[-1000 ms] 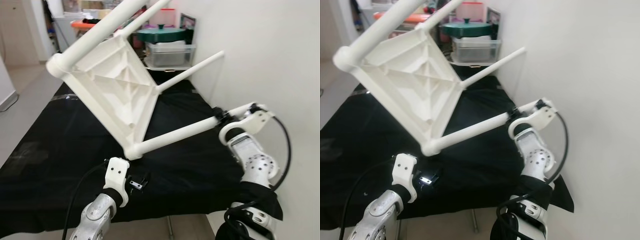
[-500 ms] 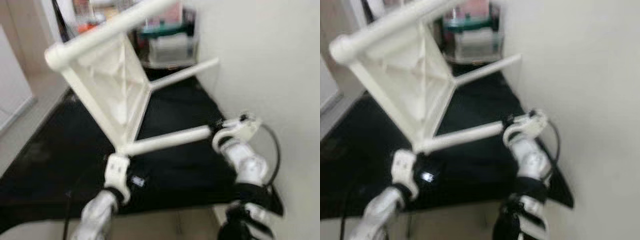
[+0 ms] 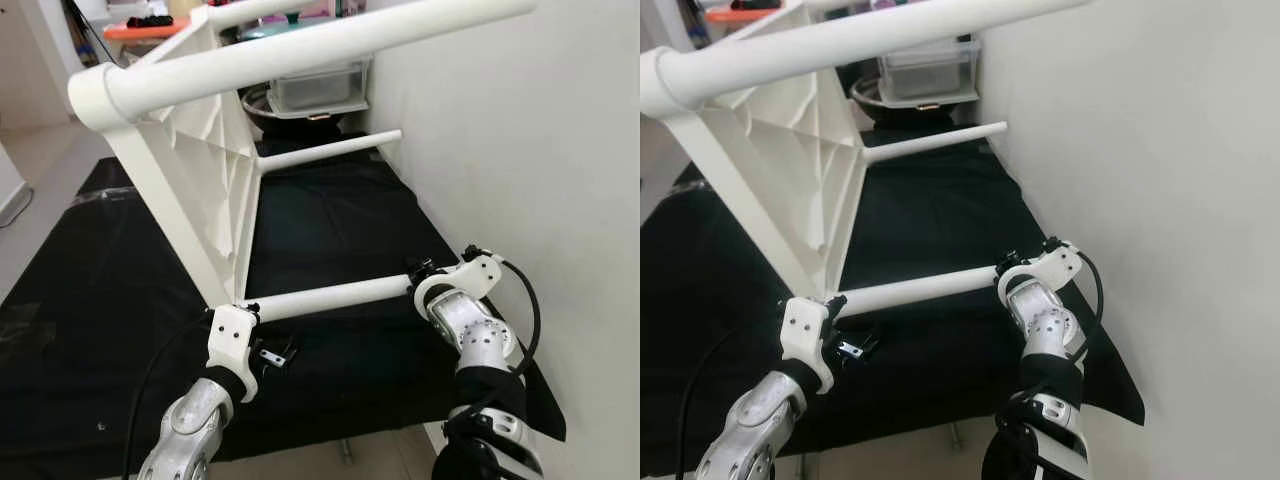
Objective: Building children table
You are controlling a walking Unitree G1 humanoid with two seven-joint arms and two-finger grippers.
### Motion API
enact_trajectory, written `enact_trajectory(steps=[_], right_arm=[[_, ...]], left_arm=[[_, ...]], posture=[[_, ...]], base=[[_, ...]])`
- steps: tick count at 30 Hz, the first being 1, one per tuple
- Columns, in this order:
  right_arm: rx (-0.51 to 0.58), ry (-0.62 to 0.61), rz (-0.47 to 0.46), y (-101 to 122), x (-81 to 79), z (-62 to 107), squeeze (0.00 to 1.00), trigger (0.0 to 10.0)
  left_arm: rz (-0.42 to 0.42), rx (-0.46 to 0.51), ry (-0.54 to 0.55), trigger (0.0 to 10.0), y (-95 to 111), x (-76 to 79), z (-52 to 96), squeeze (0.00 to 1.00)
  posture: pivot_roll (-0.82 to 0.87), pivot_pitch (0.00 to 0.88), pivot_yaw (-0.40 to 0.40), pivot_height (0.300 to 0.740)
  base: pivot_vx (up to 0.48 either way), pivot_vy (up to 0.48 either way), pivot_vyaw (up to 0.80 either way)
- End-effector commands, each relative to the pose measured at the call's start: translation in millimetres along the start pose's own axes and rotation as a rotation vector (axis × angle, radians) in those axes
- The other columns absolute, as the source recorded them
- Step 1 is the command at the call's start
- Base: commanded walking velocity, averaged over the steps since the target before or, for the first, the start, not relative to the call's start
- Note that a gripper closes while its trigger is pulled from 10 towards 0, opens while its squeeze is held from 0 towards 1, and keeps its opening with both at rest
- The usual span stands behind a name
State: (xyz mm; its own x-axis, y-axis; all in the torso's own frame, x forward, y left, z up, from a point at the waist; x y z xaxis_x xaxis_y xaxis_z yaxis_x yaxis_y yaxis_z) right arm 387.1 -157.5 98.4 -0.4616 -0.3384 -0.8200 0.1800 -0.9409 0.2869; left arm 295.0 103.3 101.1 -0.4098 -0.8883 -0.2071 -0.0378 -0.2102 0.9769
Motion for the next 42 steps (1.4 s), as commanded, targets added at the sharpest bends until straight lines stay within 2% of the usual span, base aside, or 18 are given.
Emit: enact_trajectory(steps=[1,10,14,16,20,23,26,29,30,31,32,33,35,38,39,40,41,42], right_arm=[[-0.173,-0.346,0.269,-64,60.4,-0.8,1.0,10.0],[-0.081,-0.356,0.186,-40,55.2,7.1,1.0,10.0],[-0.03,-0.326,0.061,-20,46.7,31.6,1.0,10.0],[-0.03,-0.326,0.061,-20,46.7,31.6,1.0,10.0],[0.039,-0.329,-0.009,-5,44.7,51.4,1.0,10.0],[0.073,-0.299,-0.027,3,38.0,60.1,1.0,10.0],[0.079,-0.207,-0.016,8,17.1,64.3,1.0,10.0],[0.085,-0.073,0.104,14,-9.3,67.5,1.0,10.0],[0.151,0.043,0.349,23,-35.0,72.8,1.0,10.0],[0.151,0.043,0.349,23,-35.0,72.8,1.0,10.0],[0.222,0.117,0.599,26,-53.5,78.4,1.0,10.0],[0.222,0.117,0.599,26,-53.5,78.4,1.0,10.0],[0.485,0.197,1.062,37,-81.8,93.5,1.0,10.0],[0.485,0.197,1.062,37,-81.8,93.5,1.0,10.0],[0.645,0.173,1.212,48,-88.1,100.9,1.0,10.0],[0.645,0.173,1.212,48,-88.1,100.9,1.0,10.0],[0.84,0.128,1.339,63,-93.5,111.3,0.0,10.0],[0.991,0.079,1.429,75,-95.8,120.8,0.0,10.0]], left_arm=[[-0.007,-0.019,0.001,10.0,-4,-0.6,0.9,0.0],[-0.005,-0.019,-0.001,10.0,-4,0.8,1.3,0.0],[-0.003,-0.021,-0.001,10.0,-5,1.7,2.5,0.0],[-0.003,-0.021,-0.001,10.0,-5,1.7,2.5,0.0],[-0.003,-0.024,-0.007,10.0,-6,2.5,3.3,0.0],[-0.003,-0.024,-0.014,10.0,-7,3.2,2.6,0.0],[-0.004,-0.023,-0.02,10.0,-7,3.8,1.2,0.0],[-0.007,-0.022,-0.023,10.0,-6,3.7,0.5,0.0],[-0.01,-0.021,-0.021,10.0,-6,3.2,0.4,0.0],[-0.01,-0.021,-0.021,10.0,-6,3.2,0.4,0.0],[-0.012,-0.021,-0.019,10.0,-6,2.2,0.1,0.0],[-0.012,-0.021,-0.019,10.0,-6,2.2,0.1,0.0],[-0.019,-0.02,-0.008,10.0,-6,-2.0,-0.1,0.0],[-0.019,-0.02,-0.008,10.0,-6,-2.0,-0.1,0.0],[-0.025,-0.02,-0.003,10.0,-6,-4.0,-0.6,0.0],[-0.025,-0.02,-0.003,10.0,-6,-4.0,-0.6,0.0],[-0.03,-0.018,0.007,10.0,-6,-6.9,-1.1,0.0],[-0.036,-0.017,0.015,10.0,-5,-9.5,-1.5,0.0]], posture=[[-0.02,0.0,-0.078,0.74],[-0.02,0.0,-0.079,0.74],[-0.04,0.0,-0.078,0.74],[-0.04,0.0,-0.078,0.74],[-0.05,0.0,-0.063,0.74],[-0.06,0.0,-0.052,0.74],[-0.06,0.0,-0.047,0.74],[-0.06,0.0,-0.044,0.74],[-0.06,0.0,-0.044,0.74],[-0.06,0.0,-0.044,0.74],[-0.05,0.0,-0.05,0.74],[-0.05,0.0,-0.05,0.74],[-0.05,0.0,-0.053,0.74],[-0.05,0.0,-0.053,0.74],[-0.05,0.0,-0.055,0.74],[-0.05,0.0,-0.055,0.74],[-0.05,0.0,-0.054,0.74],[-0.05,0.0,-0.052,0.74]], base=[[0.0,0.0,0.0],[0.0,0.0,0.0],[0.0,0.0,0.0],[0.0,0.0,0.0],[0.0,0.0,0.0],[0.0,0.0,0.0],[0.0,0.0,0.0],[0.0,0.0,0.0],[0.0,0.0,0.0],[0.0,0.0,0.0],[0.0,0.0,0.0],[0.0,0.0,0.0],[0.0,0.0,0.0],[0.0,0.0,0.0],[0.0,0.0,0.0],[0.0,0.0,0.0],[0.0,0.0,0.0],[0.0,0.0,0.0]])
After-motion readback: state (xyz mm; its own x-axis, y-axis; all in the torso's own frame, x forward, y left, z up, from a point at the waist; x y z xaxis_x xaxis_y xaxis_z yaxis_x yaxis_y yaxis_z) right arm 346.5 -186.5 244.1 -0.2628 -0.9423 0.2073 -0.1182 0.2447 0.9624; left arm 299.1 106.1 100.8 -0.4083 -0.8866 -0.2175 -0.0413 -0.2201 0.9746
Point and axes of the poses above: a point about 5 cm out from each wrist's last joint towards the gripper, its own z axis pointing back from the gripper into the wrist, its own y axis along the axis of the wrist's last joint, x = y × z, the point moved 4 cm from there along -z, pointing out of the wrist towards the gripper, and after that the axes turned 14 degrees about -z, right-handed, at the moved point
